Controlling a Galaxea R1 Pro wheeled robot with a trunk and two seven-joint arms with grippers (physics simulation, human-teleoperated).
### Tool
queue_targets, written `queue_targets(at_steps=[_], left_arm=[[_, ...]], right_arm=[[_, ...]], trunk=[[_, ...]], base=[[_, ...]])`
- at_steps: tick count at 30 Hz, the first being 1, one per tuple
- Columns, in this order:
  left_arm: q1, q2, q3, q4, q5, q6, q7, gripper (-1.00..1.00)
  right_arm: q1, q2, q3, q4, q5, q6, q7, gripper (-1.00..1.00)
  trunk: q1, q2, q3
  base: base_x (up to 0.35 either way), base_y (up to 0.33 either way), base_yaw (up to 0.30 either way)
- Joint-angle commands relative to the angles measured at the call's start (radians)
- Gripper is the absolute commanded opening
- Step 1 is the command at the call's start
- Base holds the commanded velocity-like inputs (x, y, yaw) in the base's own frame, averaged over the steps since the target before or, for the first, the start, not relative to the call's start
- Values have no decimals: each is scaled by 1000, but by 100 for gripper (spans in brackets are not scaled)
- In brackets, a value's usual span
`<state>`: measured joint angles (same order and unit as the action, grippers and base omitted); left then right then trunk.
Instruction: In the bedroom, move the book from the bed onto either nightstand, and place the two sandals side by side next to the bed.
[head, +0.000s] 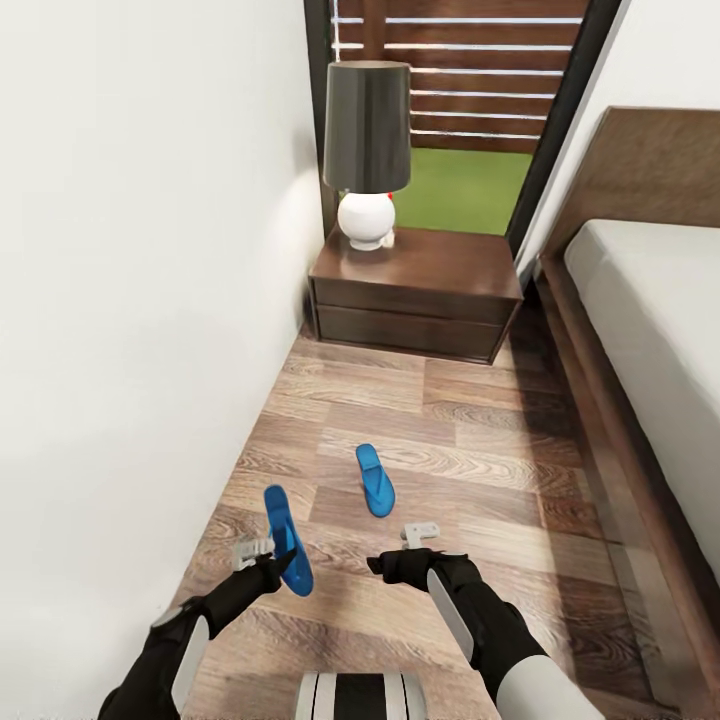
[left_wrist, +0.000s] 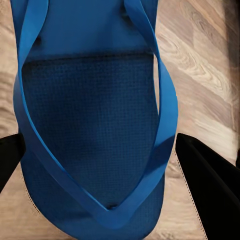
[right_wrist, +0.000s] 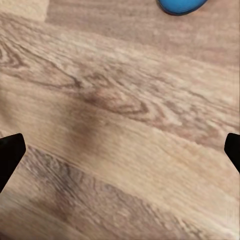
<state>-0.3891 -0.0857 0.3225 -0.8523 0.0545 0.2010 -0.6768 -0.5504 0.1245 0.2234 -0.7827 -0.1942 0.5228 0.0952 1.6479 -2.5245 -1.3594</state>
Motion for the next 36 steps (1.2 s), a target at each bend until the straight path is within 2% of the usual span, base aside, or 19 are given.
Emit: queue_targets(at_steps=[1, 5, 8, 14, 17, 30, 32, 34, 36], left_arm=[[-1, -1, 4, -14, 14, 11, -6, -100], [-1, -2, 2, -127, 33, 41, -6, -100], [-1, -4, 0, -230, 57, 109, -1, -100], [-1, -6, 0, -322, 69, 131, 5, -100], [-1, -10, -2, -334, 70, 132, 7, -100], [-1, -12, -4, -342, 74, 132, 6, -100], [-1, -11, -3, -343, 103, 132, 5, -100], [-1, -9, -2, -343, 152, 132, 4, -100], [-1, -7, 0, -343, 175, 133, 4, -100]], right_arm=[[0, 0, 1, -1, -4, 5, 0, 100], [0, 0, 1, -1, -4, 5, 0, 100], [0, 0, 1, -1, -4, 4, 0, 100], [0, 0, 1, 0, -4, 4, 0, 100], [0, 0, 1, 0, -4, 5, 0, 100], [0, 0, 1, 1, -4, 4, -1, 100], [0, 0, 1, 1, -4, 4, -1, 100], [0, 0, 1, 1, -4, 4, -1, 100], [0, 0, 1, 1, -4, 4, -1, 100]], trunk=[[0, 0, -1], [0, 0, -1], [0, 0, -1], [0, 0, -1], [0, 0, -1], [6, -3, -51], [7, -4, -59], [7, -4, -66], [8, -5, -74]], base=[[0, 0, 0], [0, 0, 0], [0, 0, 0], [0, 0, 0], [0, 0, 0], [0, 0, 0], [0, 0, 0], [0, 0, 0], [0, 0, 0]])
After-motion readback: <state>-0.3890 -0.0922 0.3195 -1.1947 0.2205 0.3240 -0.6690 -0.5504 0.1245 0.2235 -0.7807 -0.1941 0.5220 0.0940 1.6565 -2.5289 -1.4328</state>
